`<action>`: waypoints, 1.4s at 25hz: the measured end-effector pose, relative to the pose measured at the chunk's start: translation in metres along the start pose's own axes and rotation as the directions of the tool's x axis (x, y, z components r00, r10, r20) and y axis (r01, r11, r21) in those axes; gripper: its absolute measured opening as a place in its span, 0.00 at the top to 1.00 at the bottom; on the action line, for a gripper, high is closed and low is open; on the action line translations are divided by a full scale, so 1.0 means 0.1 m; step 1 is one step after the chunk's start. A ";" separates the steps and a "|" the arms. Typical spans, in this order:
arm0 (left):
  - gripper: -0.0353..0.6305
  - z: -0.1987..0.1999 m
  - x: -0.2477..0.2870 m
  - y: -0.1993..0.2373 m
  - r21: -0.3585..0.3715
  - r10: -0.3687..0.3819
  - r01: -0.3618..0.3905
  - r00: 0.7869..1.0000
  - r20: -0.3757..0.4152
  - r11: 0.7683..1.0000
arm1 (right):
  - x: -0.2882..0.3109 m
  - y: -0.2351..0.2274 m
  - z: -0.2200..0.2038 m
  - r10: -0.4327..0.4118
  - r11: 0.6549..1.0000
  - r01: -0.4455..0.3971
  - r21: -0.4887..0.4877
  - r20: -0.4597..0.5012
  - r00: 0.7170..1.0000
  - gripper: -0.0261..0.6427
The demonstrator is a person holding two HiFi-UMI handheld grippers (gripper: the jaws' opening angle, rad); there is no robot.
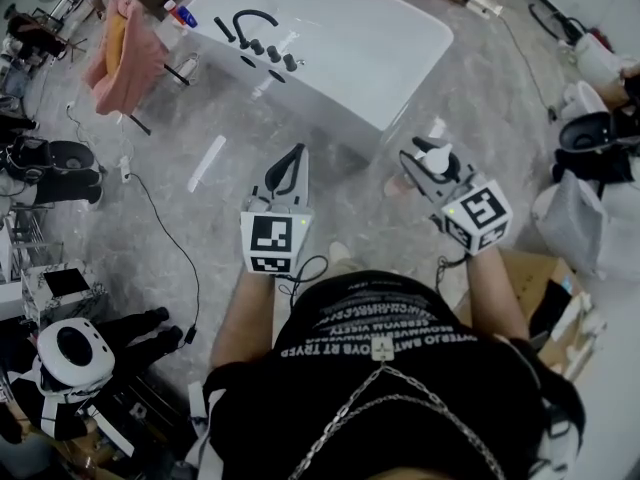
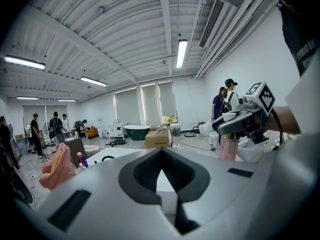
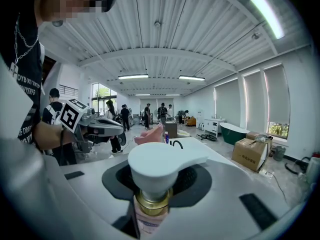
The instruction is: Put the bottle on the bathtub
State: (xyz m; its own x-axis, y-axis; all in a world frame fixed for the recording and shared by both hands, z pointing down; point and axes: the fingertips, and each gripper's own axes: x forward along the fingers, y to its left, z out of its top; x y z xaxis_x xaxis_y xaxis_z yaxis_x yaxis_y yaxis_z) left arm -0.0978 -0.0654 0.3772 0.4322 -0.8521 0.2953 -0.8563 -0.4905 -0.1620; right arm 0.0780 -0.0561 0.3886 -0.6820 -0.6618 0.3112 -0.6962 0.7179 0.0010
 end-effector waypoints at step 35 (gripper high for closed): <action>0.95 -0.21 0.32 0.53 -0.016 -0.059 0.059 0.998 -0.019 0.998 | 0.52 -0.04 0.08 -0.027 1.000 0.027 -0.014 -0.032 0.999 0.78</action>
State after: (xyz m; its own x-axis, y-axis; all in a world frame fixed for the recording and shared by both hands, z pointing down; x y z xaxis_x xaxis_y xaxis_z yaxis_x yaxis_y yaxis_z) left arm -0.1354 -0.1149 0.3977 0.4769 -0.8179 0.3219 -0.8338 -0.5368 -0.1290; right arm 0.0432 -0.0950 0.3976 -0.6553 -0.6740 0.3409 -0.7109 0.7029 0.0231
